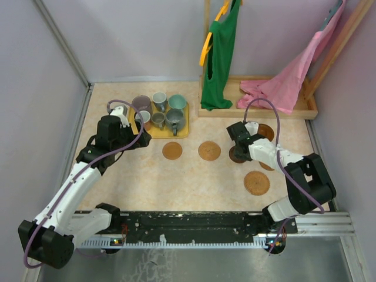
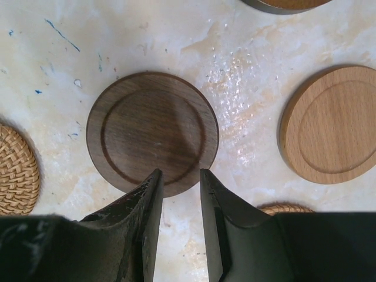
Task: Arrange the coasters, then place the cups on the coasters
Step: Move the coaster to the center of the board, then adjust the coaster at the center of the board.
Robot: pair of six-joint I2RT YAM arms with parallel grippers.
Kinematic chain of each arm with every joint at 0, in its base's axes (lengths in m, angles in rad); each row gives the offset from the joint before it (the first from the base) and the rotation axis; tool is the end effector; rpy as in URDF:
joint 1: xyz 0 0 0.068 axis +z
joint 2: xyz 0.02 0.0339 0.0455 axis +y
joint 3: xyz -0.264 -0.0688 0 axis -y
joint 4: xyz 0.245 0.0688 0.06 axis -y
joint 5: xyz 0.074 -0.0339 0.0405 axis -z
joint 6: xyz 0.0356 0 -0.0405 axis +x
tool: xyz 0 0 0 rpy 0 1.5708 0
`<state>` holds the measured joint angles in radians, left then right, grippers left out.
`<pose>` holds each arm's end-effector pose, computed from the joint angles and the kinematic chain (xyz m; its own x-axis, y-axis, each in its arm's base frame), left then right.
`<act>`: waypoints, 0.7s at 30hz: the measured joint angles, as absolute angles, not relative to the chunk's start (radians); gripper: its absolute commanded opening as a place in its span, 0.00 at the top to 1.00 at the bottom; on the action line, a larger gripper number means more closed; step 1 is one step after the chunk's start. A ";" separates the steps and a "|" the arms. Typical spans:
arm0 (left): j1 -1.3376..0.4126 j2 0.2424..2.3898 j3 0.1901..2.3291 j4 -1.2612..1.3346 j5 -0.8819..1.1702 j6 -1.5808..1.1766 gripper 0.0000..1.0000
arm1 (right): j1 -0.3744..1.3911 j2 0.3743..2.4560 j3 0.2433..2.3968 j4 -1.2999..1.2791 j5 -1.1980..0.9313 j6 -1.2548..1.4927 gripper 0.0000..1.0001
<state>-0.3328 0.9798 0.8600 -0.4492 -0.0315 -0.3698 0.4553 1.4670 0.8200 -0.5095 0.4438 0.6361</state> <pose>0.2042 -0.0694 0.3040 -0.5838 -0.1804 -0.7916 0.0970 0.9525 -0.2887 0.2465 0.1037 0.1791 -0.8051 0.2032 -0.5573 0.2938 0.9528 -0.0770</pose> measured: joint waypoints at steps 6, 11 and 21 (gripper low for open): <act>-0.333 0.978 0.854 -0.450 -0.028 -0.370 0.03 | 0.455 1.517 0.829 -0.484 0.444 0.623 0.67; -0.333 0.969 0.854 -0.451 -0.028 -0.369 0.03 | 0.455 1.567 0.865 -0.447 0.441 0.609 0.67; -0.333 0.962 0.854 -0.456 -0.030 -0.369 0.03 | 0.429 1.663 0.945 -0.376 0.432 0.581 0.67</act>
<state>-0.3328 0.9619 0.8536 -0.4557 -0.0296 -0.3695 0.4286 1.6630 0.9455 -0.3763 0.4320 0.5808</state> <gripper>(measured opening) 0.972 0.329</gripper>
